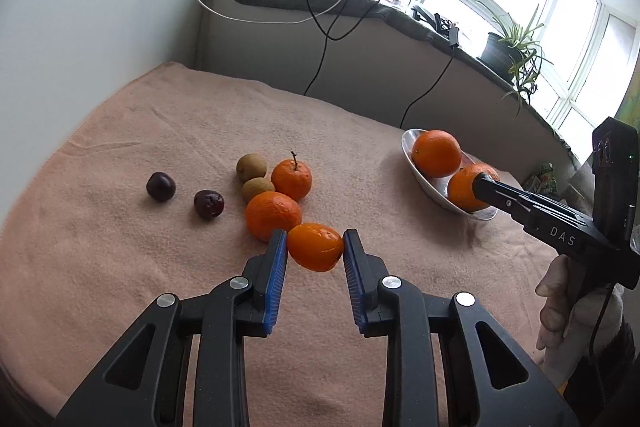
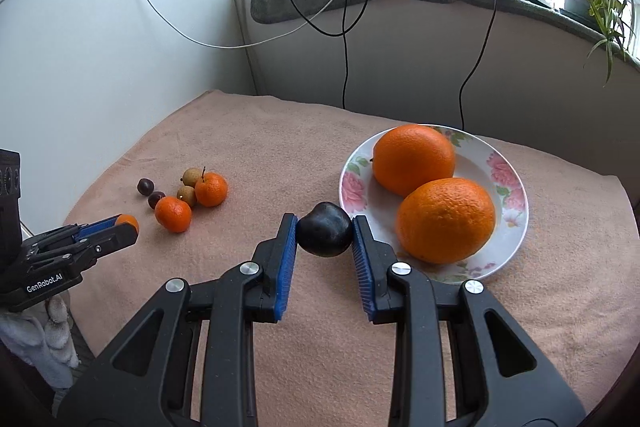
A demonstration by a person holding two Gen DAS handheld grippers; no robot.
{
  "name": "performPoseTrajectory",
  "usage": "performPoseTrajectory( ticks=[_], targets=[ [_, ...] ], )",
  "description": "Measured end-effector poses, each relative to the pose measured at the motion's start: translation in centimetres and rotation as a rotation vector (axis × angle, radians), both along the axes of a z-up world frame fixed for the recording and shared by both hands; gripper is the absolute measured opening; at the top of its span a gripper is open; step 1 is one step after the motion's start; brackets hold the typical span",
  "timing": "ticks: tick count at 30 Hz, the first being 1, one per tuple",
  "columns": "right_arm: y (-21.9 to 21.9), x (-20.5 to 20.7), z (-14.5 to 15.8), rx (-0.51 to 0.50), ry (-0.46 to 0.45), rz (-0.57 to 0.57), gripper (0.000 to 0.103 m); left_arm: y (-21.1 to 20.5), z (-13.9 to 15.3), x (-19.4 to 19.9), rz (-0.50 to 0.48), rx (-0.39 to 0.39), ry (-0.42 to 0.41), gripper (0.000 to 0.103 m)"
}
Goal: Organize fruits
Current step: 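Carry the plum in the right tool and kumquat in the left tool over the plate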
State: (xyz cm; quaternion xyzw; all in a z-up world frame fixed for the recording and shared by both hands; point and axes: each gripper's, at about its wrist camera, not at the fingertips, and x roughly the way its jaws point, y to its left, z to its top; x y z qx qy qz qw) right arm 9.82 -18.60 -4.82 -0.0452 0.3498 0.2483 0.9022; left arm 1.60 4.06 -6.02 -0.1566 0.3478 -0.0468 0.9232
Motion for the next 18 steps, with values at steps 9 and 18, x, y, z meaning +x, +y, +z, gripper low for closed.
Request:
performPoseTrajectory(
  ticks=[9,18],
  targets=[
    [-4.6,0.9,0.8,0.02,-0.022,-0.092,0.029,-4.6,1.2,3.2,-0.11,0.008,-0.035,0.027],
    [-7.9,2.4,0.1,0.01,-0.017,-0.168,0.029,-8.0,1.3,6.3,-0.182,-0.011,-0.039,0.027]
  ],
)
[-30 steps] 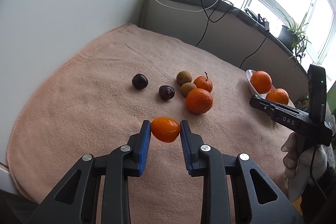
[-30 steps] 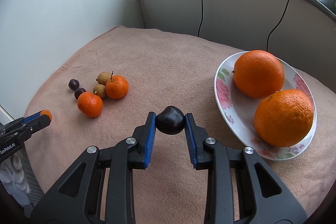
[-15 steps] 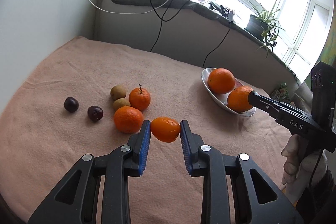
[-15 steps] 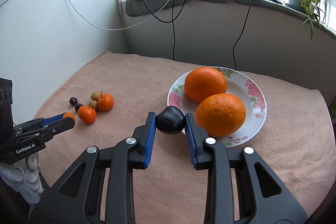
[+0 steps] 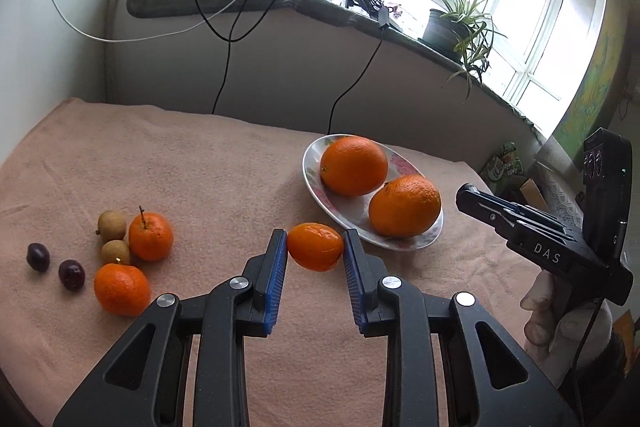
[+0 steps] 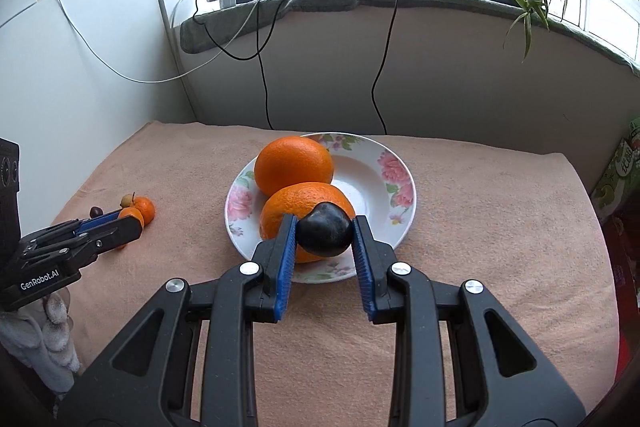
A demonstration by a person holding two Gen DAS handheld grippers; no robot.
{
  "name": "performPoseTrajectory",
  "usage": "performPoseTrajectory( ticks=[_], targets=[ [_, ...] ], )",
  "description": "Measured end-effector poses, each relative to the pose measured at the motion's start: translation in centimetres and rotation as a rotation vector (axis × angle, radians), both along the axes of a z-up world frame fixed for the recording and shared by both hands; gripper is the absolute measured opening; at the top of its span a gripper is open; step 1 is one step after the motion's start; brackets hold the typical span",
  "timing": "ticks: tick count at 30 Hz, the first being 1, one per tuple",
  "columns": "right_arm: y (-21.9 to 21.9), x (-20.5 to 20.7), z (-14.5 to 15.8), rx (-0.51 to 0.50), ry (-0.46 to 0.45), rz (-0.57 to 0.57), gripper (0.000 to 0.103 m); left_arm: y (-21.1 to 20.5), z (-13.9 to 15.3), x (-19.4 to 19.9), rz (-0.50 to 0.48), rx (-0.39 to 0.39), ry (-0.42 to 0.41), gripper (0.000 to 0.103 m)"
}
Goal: Organize fruits
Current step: 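Carry the plum in the right tool and kumquat in the left tool over the plate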
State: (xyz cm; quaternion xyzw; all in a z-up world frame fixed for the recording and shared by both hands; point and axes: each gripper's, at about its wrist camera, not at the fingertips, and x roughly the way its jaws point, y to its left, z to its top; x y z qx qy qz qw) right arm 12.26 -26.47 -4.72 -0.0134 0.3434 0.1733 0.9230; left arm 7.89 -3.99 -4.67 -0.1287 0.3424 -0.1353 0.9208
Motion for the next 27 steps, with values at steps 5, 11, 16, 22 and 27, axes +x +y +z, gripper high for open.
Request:
performPoseTrajectory(
  ticks=[5,11,16,22,27],
  targets=[
    [-1.0,1.0,-0.4,-0.007,0.007,-0.015,0.029,-1.4,-0.1,1.3,-0.029,0.004,0.008,0.027],
    [-1.8,3.2,-0.8,-0.004,0.026,-0.023,0.029,-2.8,-0.3,2.9,-0.044,0.026,0.016,0.027],
    [-2.3,5.1,-1.5,0.004,0.046,-0.032,0.029,-3.7,-0.5,4.0,-0.051,0.042,0.02,0.027],
    [-2.5,6.4,-2.1,0.005,0.064,-0.03,0.029,-4.6,-0.5,4.7,-0.065,0.06,0.015,0.027],
    [-2.6,6.8,-2.3,0.002,0.071,-0.026,0.029,-5.0,-0.7,5.1,-0.072,0.062,0.021,0.027]
  ],
)
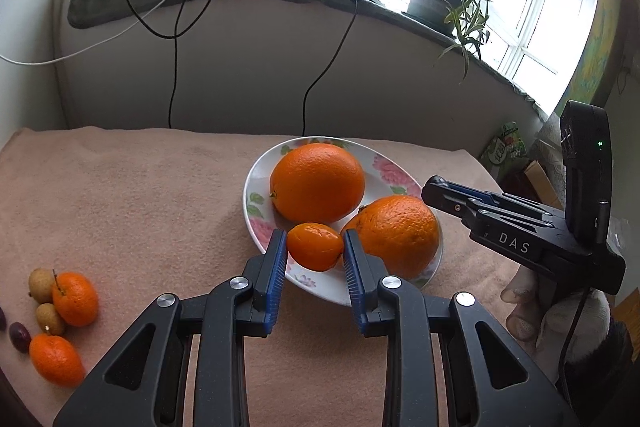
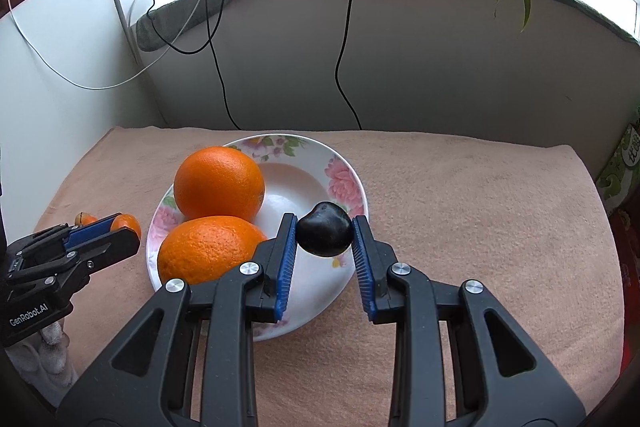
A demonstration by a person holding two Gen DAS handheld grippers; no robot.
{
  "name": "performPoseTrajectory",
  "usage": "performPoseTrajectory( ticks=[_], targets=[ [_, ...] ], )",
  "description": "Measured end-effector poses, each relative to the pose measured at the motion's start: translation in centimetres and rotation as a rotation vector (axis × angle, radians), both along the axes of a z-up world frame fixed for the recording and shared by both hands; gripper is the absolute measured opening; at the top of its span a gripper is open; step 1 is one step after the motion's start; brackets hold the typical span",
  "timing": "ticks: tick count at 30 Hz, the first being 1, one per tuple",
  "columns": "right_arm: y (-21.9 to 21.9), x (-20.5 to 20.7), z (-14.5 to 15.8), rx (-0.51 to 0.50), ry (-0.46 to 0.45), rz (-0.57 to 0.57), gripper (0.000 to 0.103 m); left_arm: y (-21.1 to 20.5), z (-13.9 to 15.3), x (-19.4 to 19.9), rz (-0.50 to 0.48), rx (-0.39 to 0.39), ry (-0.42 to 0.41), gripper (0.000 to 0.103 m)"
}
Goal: Organize fruits
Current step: 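Carry the plum in the right tool and kumquat in the left tool over the plate, then lower the plum and kumquat onto the plate and open both tools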
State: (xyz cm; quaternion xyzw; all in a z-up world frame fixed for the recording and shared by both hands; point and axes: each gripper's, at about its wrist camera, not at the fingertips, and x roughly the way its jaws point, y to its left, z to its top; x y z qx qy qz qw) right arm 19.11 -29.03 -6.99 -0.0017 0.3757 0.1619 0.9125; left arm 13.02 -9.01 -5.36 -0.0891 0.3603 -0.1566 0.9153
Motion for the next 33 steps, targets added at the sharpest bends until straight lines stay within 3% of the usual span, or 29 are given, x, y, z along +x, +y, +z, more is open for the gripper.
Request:
performPoseTrajectory(
  ticks=[15,19,21,23,30,33],
  targets=[
    [0.0,0.3,-0.5,0.005,0.01,-0.004,0.029,-0.4,0.0,0.5,-0.008,0.011,0.001,0.028],
    [0.1,0.4,-0.6,0.003,0.009,0.001,0.03,-0.7,-0.1,0.5,-0.019,0.017,0.0,0.041],
    [0.1,0.4,-0.6,-0.001,0.005,-0.004,0.038,-0.8,-0.1,0.5,-0.018,0.018,-0.002,0.045],
    [-0.1,0.1,-0.4,0.005,-0.014,-0.018,0.064,-0.8,0.0,0.5,-0.019,0.014,-0.005,0.049],
    [-0.1,-0.6,0.6,-0.011,-0.055,-0.015,0.08,-0.2,0.3,0.1,0.009,-0.016,-0.041,0.072],
    [0.0,-1.1,1.1,-0.013,-0.073,-0.012,0.088,0.2,0.6,-0.1,0.026,-0.027,-0.051,0.078]
  ],
)
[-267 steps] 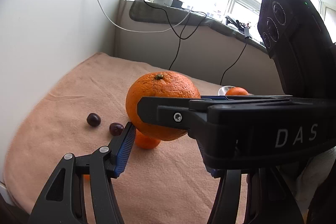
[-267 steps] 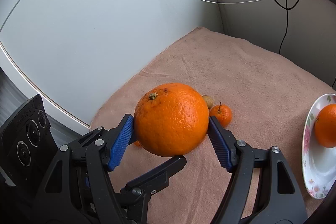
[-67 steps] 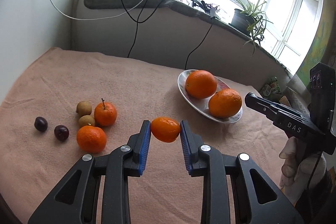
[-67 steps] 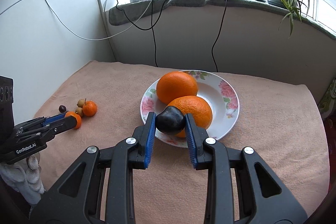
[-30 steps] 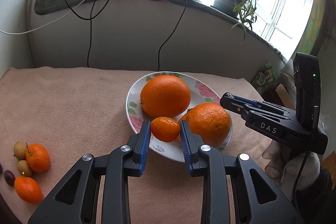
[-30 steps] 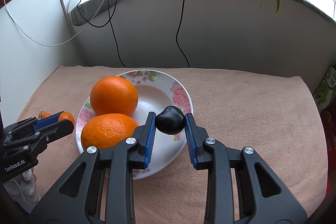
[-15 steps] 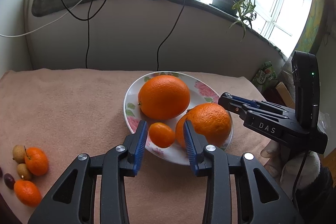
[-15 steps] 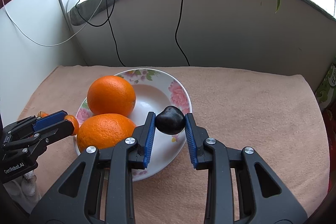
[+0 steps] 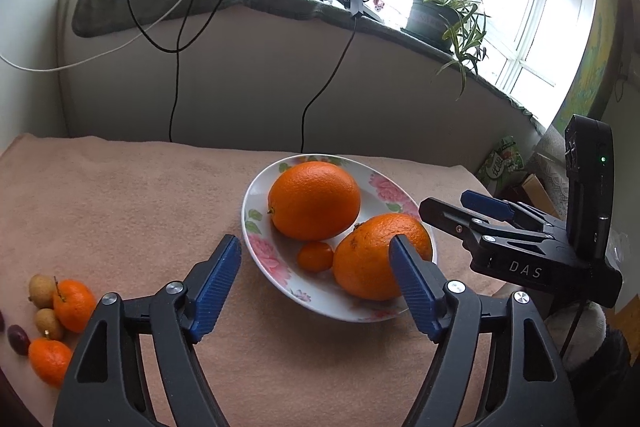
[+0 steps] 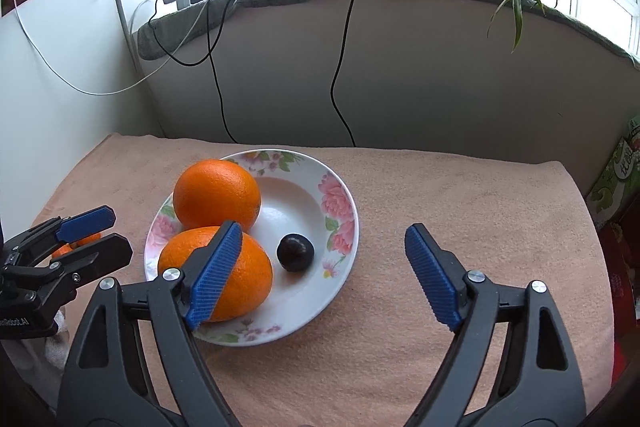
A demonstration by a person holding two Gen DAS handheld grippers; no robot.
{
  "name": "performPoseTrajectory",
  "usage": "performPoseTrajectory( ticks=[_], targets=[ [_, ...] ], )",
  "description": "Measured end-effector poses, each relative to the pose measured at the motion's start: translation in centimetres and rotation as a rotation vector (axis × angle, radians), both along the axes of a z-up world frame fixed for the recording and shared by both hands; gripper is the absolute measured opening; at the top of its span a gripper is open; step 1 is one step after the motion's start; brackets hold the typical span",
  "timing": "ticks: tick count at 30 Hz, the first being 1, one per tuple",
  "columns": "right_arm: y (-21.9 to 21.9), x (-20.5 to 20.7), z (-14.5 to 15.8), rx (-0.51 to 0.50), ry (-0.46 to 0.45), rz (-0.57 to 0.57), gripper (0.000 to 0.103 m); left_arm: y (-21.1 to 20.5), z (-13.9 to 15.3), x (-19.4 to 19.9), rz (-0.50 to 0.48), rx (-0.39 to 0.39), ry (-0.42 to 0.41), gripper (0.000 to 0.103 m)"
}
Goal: Organize fruits
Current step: 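Lower the plum and kumquat onto the plate and open both tools, then move both tools back to the two small mandarins on the towel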
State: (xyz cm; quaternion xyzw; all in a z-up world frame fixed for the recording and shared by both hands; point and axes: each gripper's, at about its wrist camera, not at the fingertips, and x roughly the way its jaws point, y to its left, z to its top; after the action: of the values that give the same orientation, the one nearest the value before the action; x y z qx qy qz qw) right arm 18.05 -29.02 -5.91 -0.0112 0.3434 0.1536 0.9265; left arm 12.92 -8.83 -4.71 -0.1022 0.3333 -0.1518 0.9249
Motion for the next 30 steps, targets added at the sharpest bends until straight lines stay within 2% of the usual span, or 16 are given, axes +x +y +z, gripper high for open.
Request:
performPoseTrajectory(
  ticks=[12,14,16,30],
  targets=[
    [1.4,-1.9,1.1,-0.015,-0.039,0.024,0.089,1.2,0.5,-0.9,0.045,0.039,0.014,0.078],
    [1.6,-2.2,1.4,-0.008,-0.043,0.03,0.095,1.4,0.6,-1.2,0.053,0.048,0.013,0.078],
    [1.8,-2.6,1.6,-0.01,-0.047,0.034,0.096,1.8,0.7,-1.5,0.064,0.056,0.01,0.078],
    [5.2,-4.4,2.7,0.008,-0.033,0.125,0.096,5.5,1.1,-4.5,0.152,0.092,0.011,0.078]
  ],
)
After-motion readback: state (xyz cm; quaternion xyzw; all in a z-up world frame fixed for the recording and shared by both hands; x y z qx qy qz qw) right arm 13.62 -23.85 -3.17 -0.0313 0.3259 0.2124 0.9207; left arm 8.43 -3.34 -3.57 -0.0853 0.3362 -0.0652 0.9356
